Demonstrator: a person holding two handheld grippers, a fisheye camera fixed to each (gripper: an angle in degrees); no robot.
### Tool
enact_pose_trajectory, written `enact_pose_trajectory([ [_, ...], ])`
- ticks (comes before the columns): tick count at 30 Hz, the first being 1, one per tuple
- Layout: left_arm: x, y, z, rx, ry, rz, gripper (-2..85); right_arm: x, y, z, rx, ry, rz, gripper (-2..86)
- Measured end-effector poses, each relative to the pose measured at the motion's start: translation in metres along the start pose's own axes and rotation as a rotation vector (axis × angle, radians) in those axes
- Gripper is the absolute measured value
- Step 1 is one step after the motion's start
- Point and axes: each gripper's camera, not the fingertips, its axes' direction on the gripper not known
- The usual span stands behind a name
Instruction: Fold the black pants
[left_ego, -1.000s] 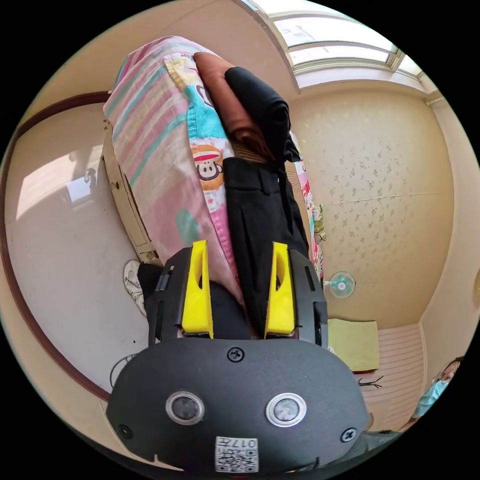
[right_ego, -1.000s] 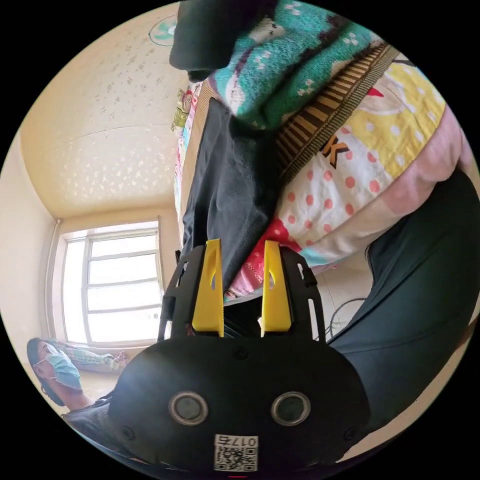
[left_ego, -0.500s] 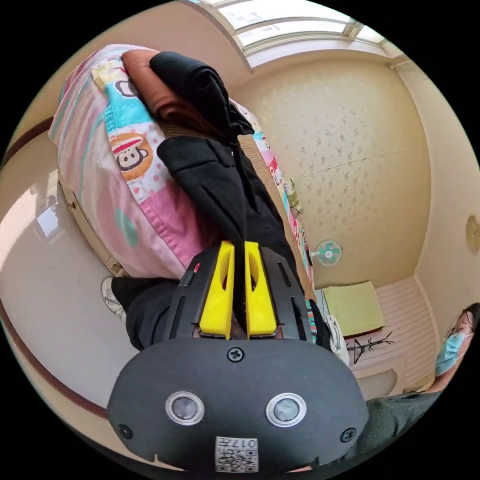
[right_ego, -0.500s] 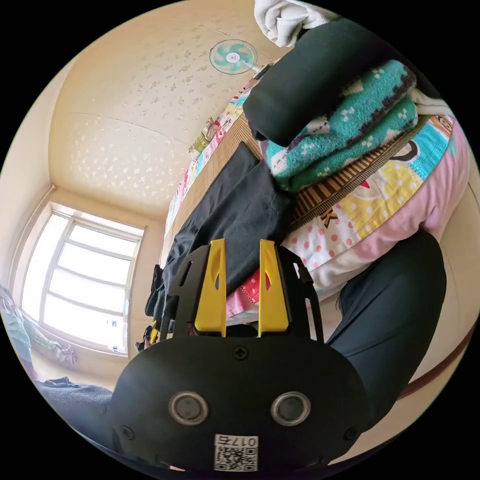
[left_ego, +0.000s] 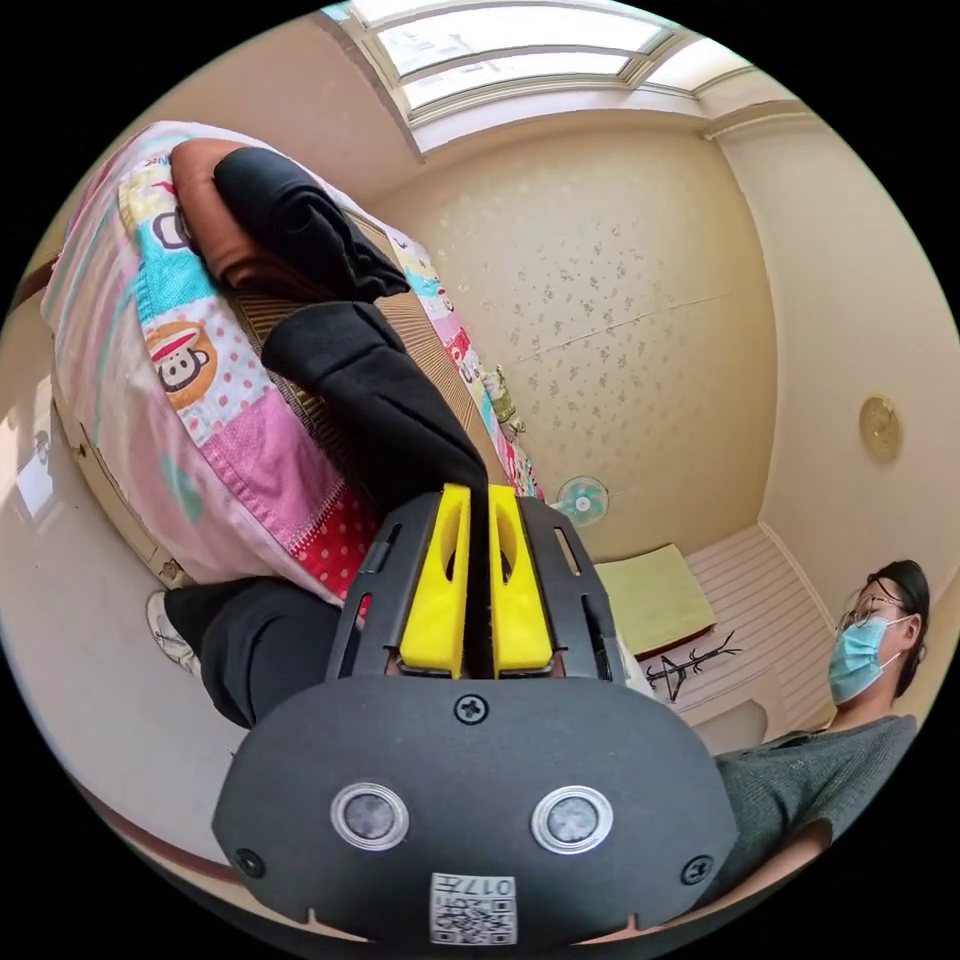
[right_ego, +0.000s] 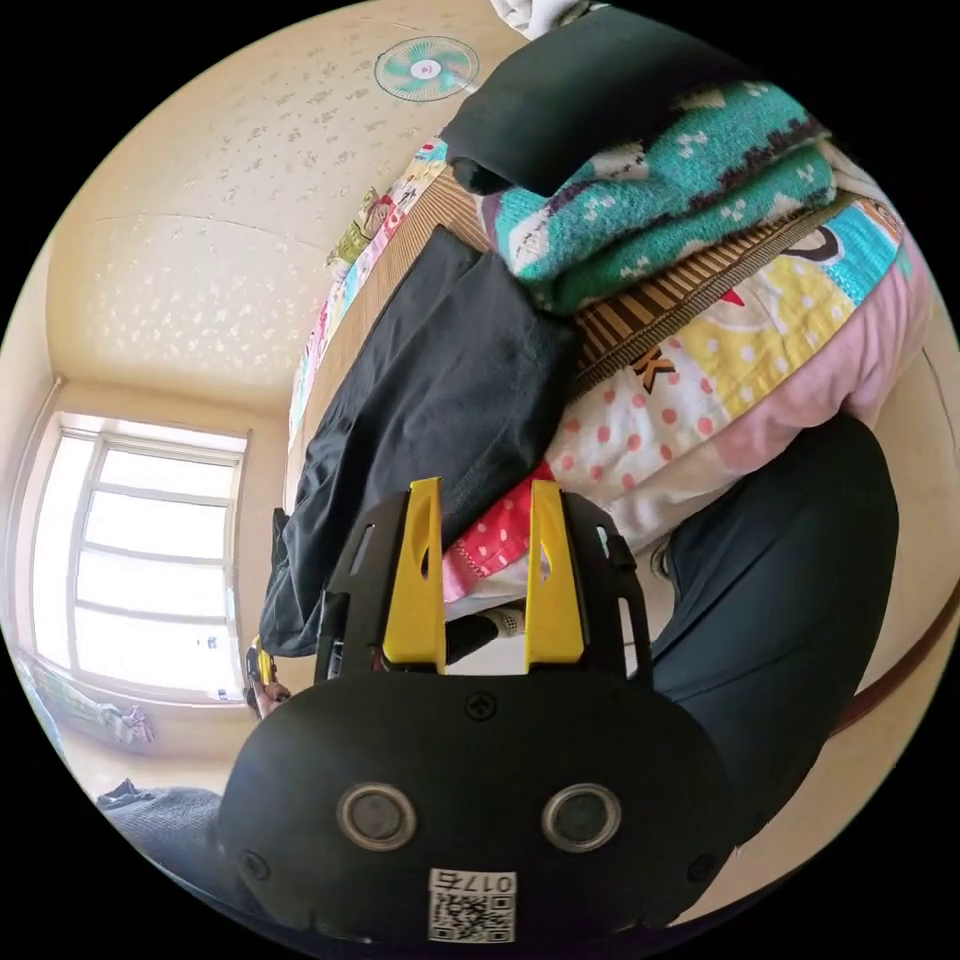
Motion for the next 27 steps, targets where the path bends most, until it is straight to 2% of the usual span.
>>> enact_pose_trajectory([
  [2, 0.001, 0.009, -0.005, 0.013, -0.003, -0.009, 3.2, -0.016, -0.002, 0.001, 0.000, 0.022, -0.051, 4.2],
  [5, 0.002, 0.023, -0.019, 0.038, 0.028, -0.019, 2.8, -0.055, -0.003, -0.021, 0.018, 0.038, -0.176, 2.6],
  [8, 0.020, 0.041, -0.033, 0.047, -0.001, 0.025, 2.3, -0.104, 0.007, -0.073, 0.152, -0.014, -0.342, 1.7],
  [11, 0.056, 0.052, -0.031, 0.054, 0.005, 0.135, 1.9, -0.159, 0.027, -0.129, 0.326, -0.004, -0.510, 1.3],
  [13, 0.083, 0.052, -0.019, 0.066, 0.011, 0.223, 1.9, -0.199, 0.032, -0.150, 0.426, 0.085, -0.613, 1.3],
  [15, 0.116, 0.038, 0.015, 0.077, -0.046, 0.324, 2.3, -0.220, 0.018, -0.148, 0.453, 0.142, -0.613, 1.4],
  [17, 0.137, 0.016, 0.062, 0.063, -0.114, 0.420, 2.7, -0.236, -0.010, -0.132, 0.470, 0.183, -0.602, 1.6],
  [19, 0.143, -0.017, 0.123, 0.037, -0.153, 0.434, 3.1, -0.258, -0.080, -0.088, 0.414, 0.224, -0.564, 2.0],
  [21, 0.119, -0.066, 0.214, 0.000, -0.210, 0.321, 3.9, -0.272, -0.150, -0.035, 0.290, 0.268, -0.515, 2.7],
  [23, 0.085, -0.086, 0.270, -0.002, -0.259, 0.170, 5.8, -0.277, -0.209, 0.020, 0.199, 0.293, -0.448, 3.9],
  [24, 0.066, -0.086, 0.297, 0.008, -0.286, 0.083, 9.7, -0.276, -0.235, 0.050, 0.135, 0.286, -0.378, 5.5],
  [27, 0.056, -0.049, 0.341, 0.013, -0.310, 0.112, 13.8, -0.281, -0.246, 0.095, 0.047, 0.194, -0.394, 8.6],
])
